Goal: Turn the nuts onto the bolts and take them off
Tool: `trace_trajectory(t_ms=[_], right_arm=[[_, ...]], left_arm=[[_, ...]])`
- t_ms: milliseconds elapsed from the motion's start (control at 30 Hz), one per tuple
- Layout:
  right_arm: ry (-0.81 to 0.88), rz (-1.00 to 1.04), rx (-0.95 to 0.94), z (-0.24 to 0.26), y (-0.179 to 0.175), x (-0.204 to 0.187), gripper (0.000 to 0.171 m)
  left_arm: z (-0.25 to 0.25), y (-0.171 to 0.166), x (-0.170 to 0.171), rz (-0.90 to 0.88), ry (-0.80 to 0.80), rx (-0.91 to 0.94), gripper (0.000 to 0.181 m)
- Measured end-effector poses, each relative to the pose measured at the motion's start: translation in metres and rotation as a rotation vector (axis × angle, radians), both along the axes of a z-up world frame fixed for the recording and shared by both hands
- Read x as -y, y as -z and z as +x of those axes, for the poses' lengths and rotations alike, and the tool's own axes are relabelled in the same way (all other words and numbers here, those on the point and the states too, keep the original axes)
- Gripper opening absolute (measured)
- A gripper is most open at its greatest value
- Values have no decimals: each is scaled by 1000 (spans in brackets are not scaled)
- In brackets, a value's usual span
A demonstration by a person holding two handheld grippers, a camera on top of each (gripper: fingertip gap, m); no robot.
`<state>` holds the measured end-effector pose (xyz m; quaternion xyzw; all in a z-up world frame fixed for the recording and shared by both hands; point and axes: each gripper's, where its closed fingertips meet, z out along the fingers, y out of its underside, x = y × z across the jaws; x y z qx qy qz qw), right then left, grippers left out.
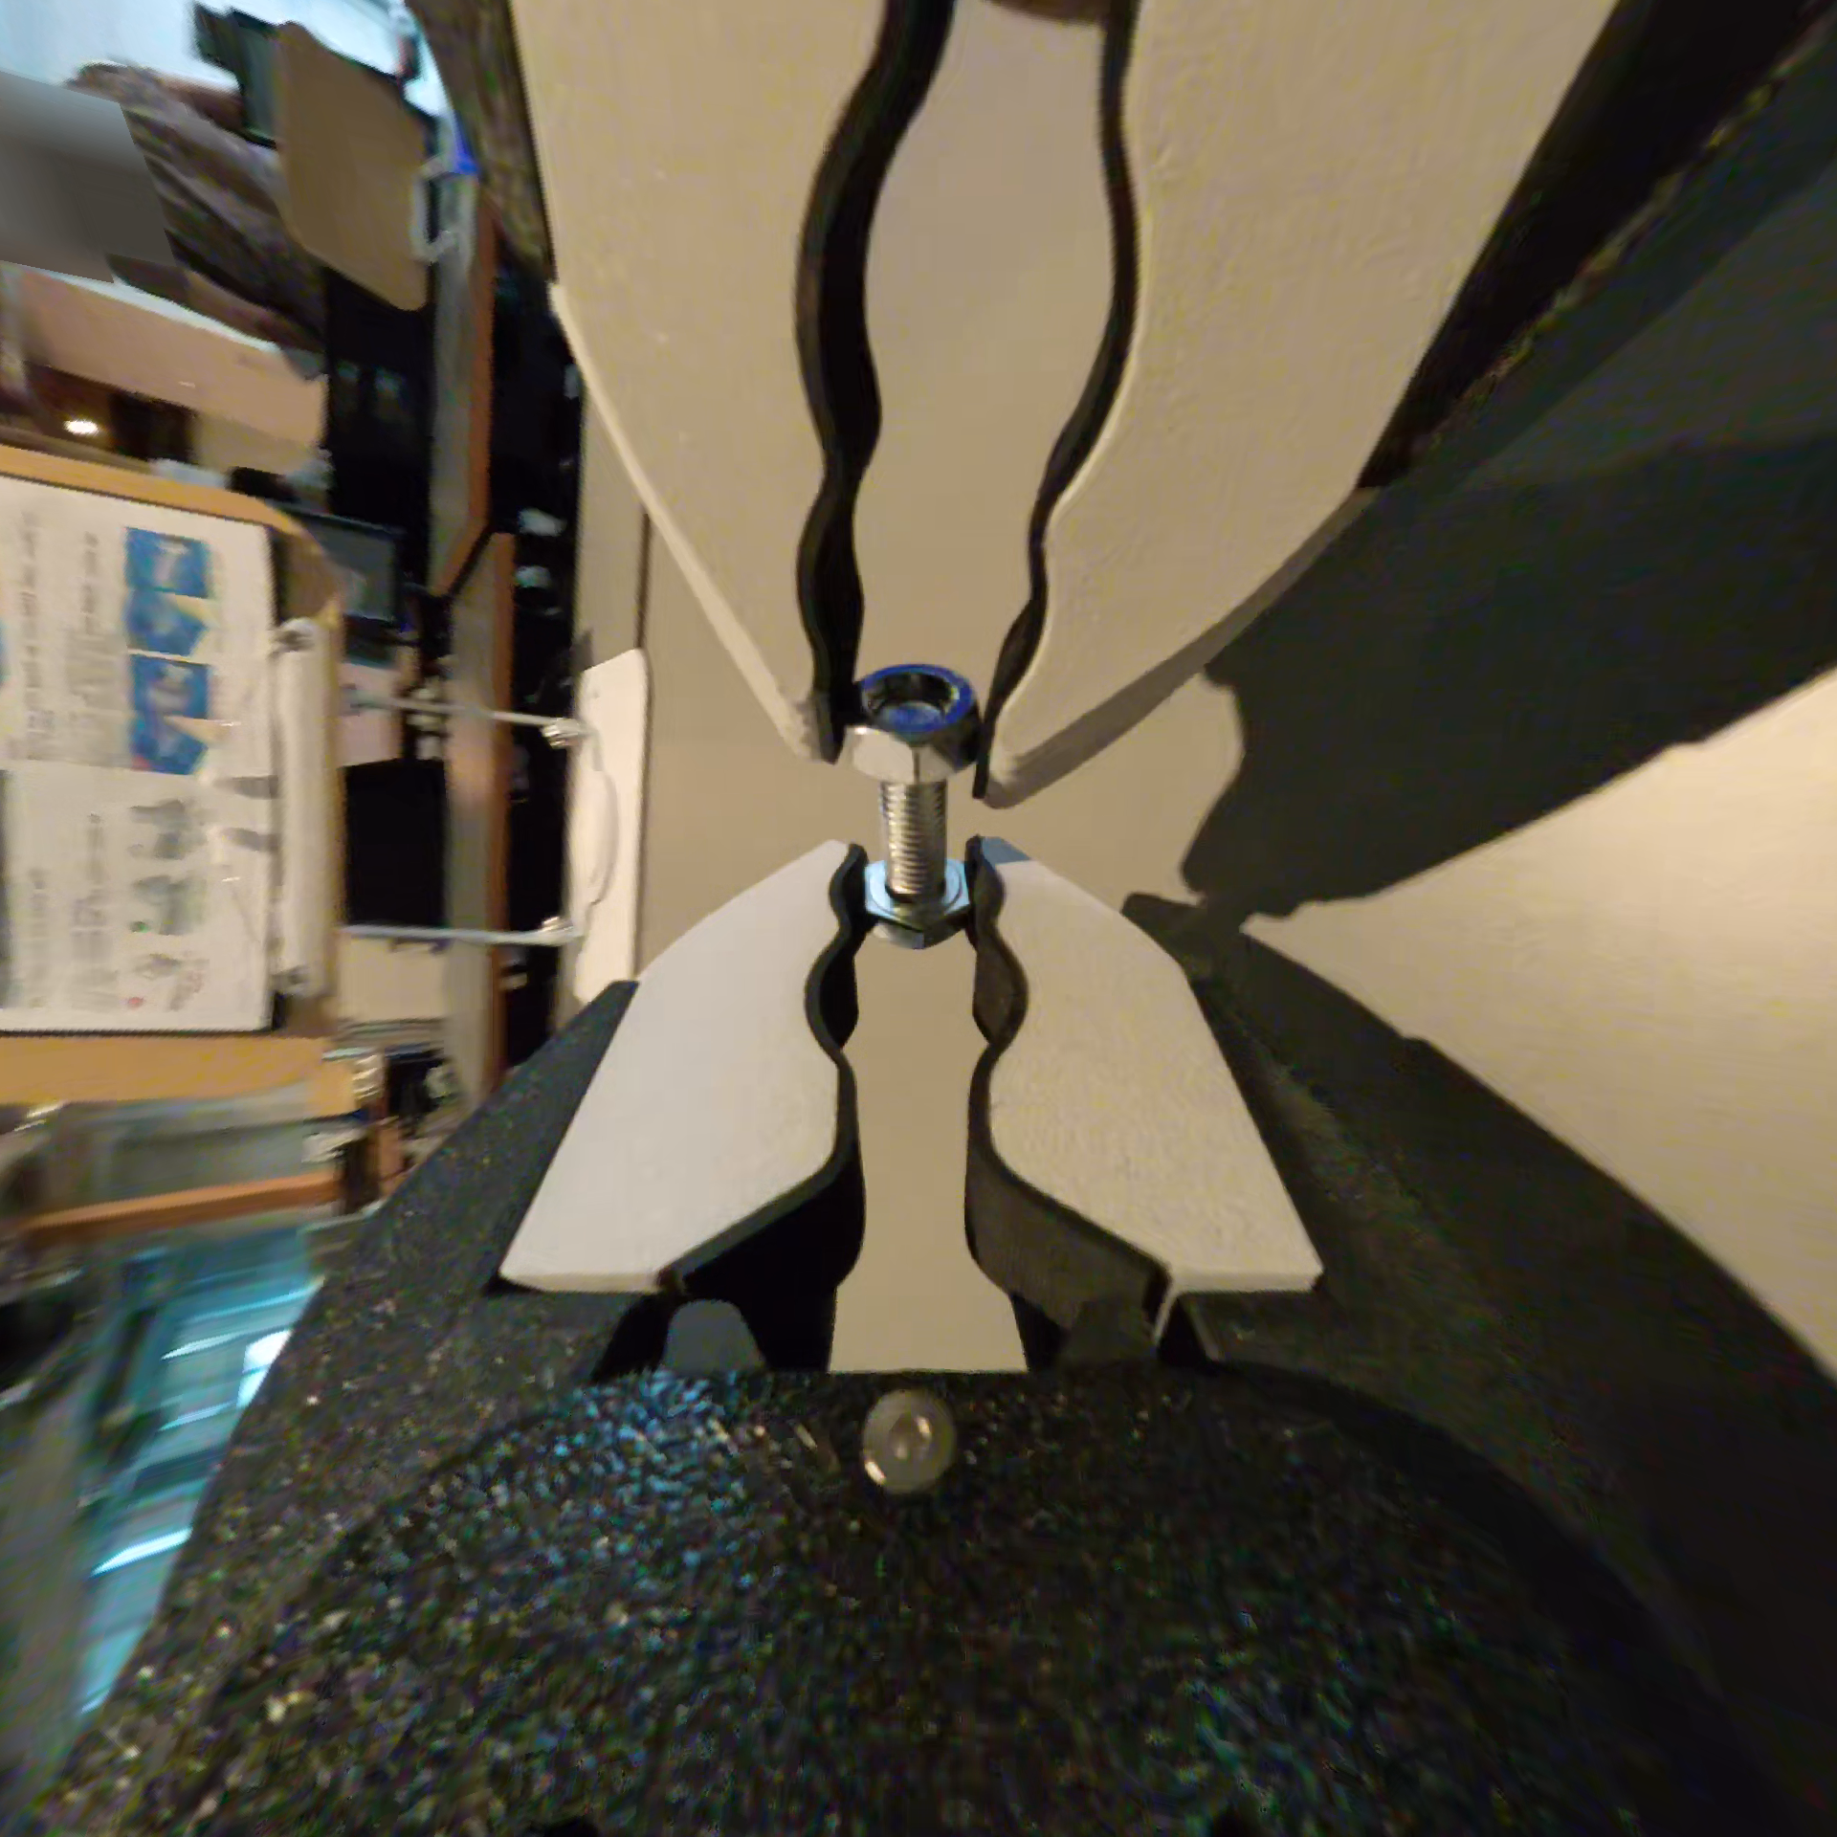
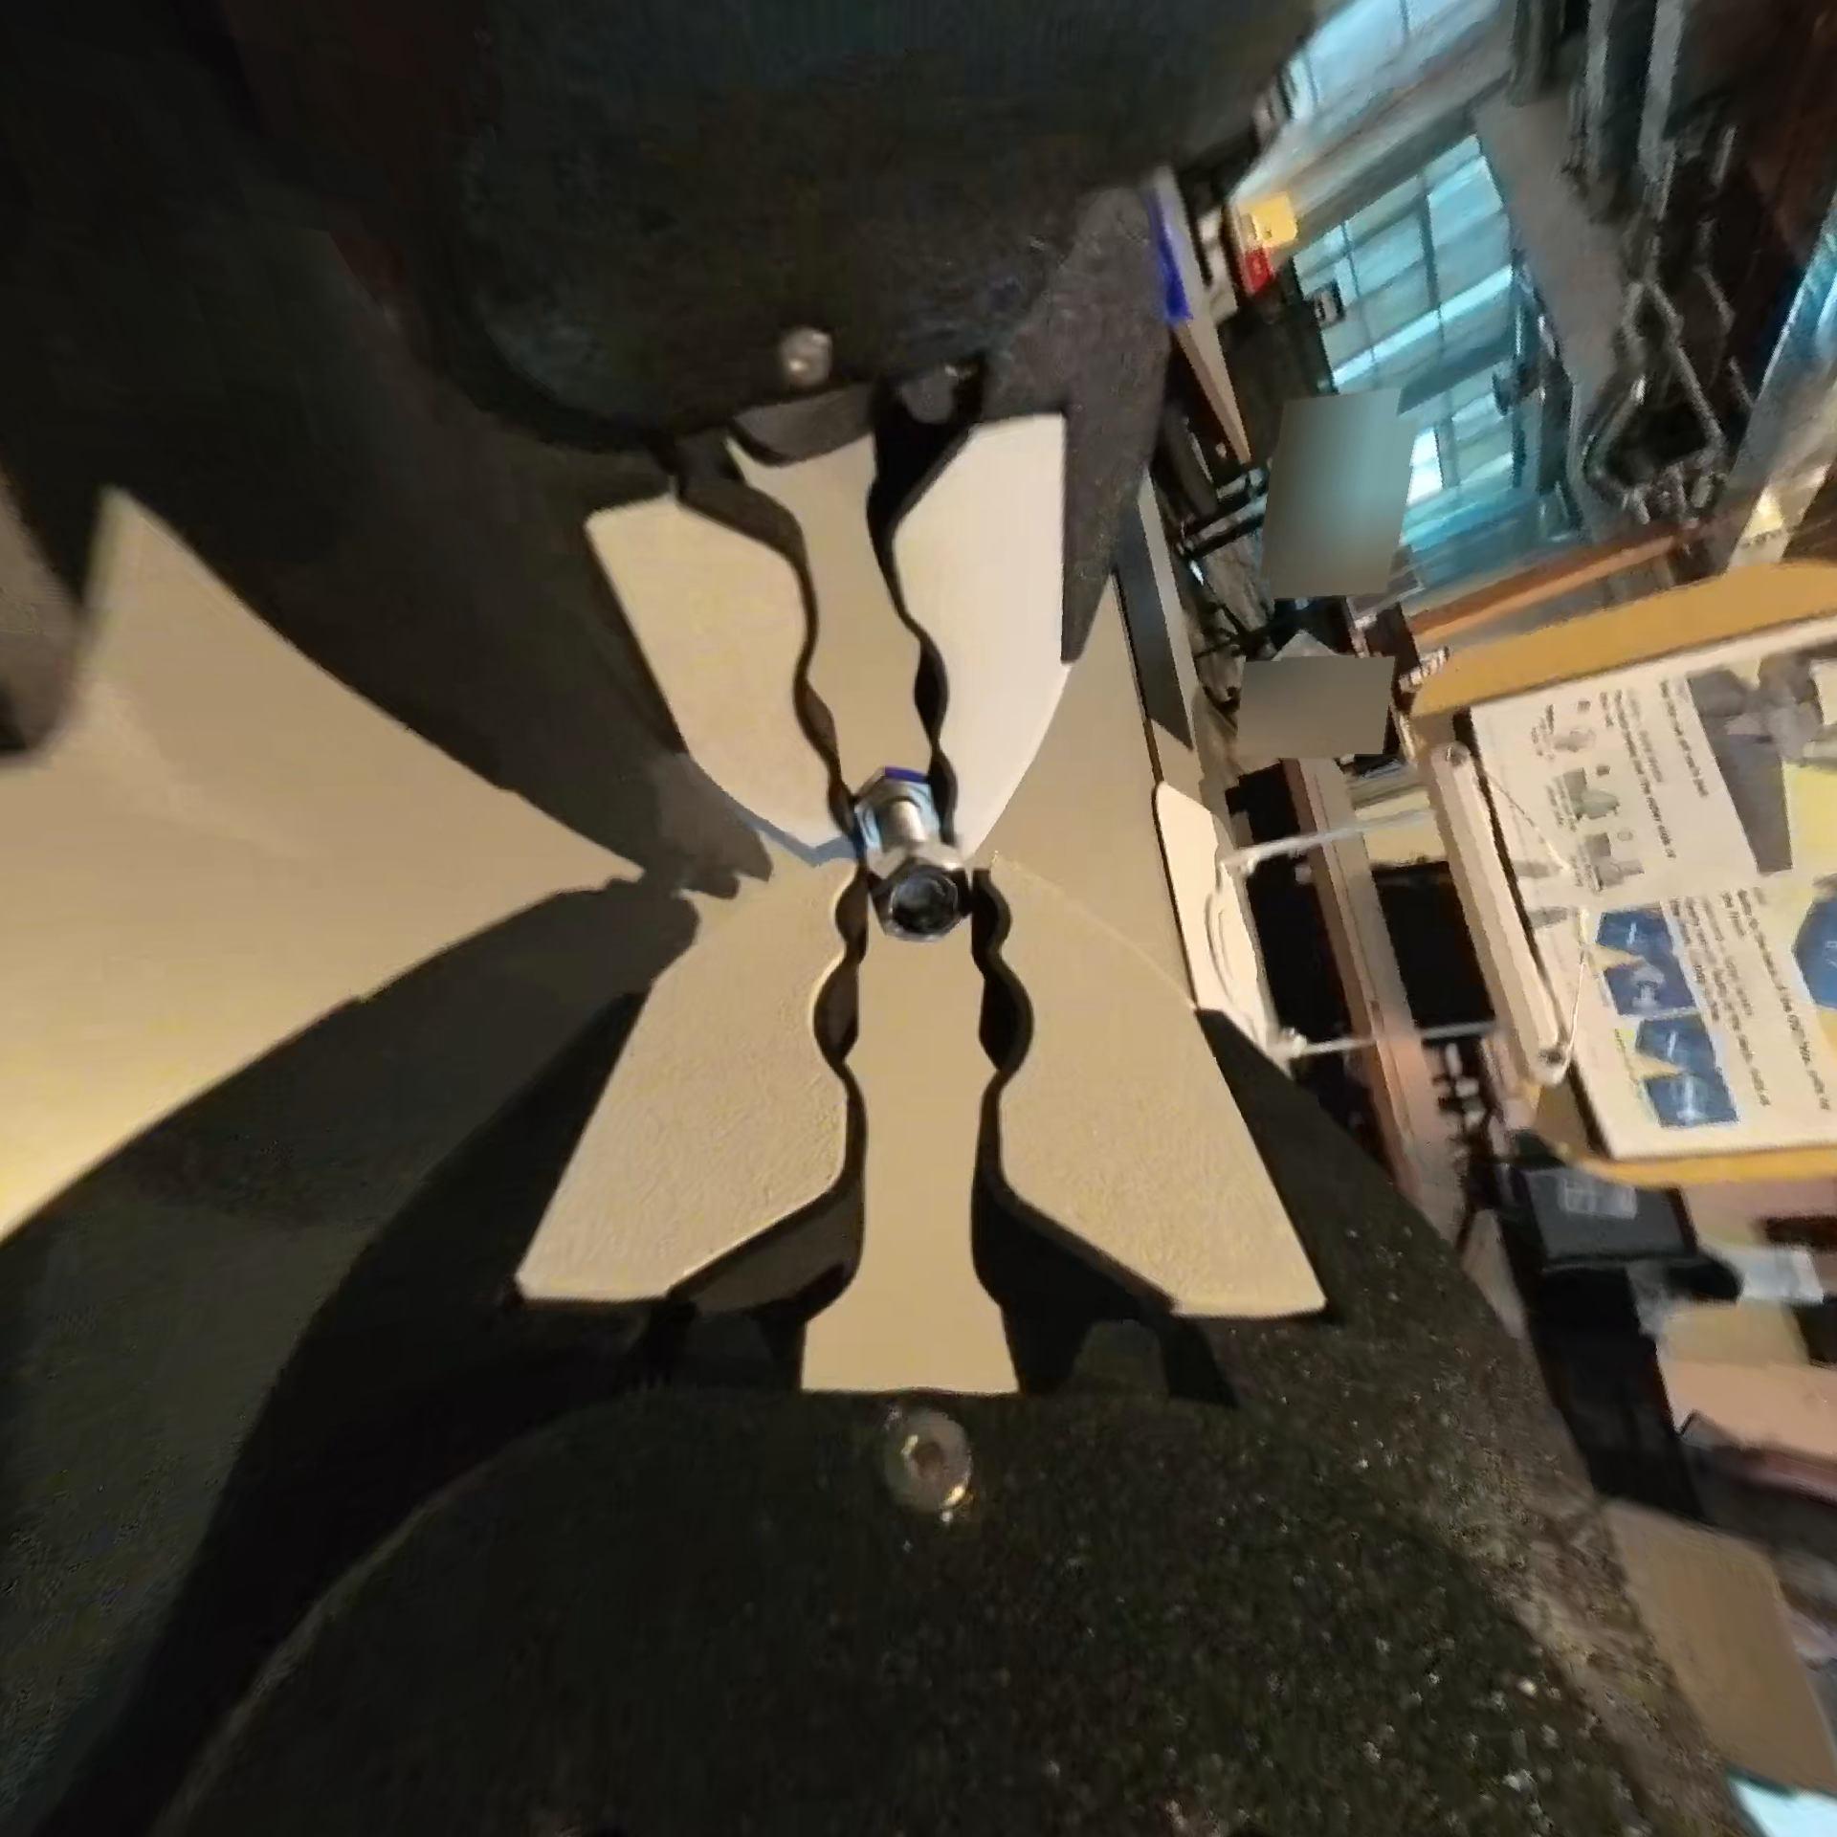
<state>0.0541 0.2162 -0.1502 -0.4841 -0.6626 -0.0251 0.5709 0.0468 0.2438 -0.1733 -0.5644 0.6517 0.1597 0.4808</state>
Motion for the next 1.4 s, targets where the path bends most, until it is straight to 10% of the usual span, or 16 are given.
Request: trace_trajectory(t_ms=[367,767,1033,1267,1400], right_arm=[[76,-915,-695,-5,-19,-5,29],[-34,85,-34,11,-13,-1,32],[23,3,-28,2,0,-2,18],[106,-773,-517,-8,-2,-6,18],[50,-734,-500,0,-6,-11,43]], left_arm=[[-8,-21,-9,161,-105,-8,19],[-4,-5,-4,-51,-39,75,19],[-1,-7,-3,109,-47,-60,19],[-10,-15,-11,199,-122,-84,19],[-9,-14,-11,104,-112,3,19]])
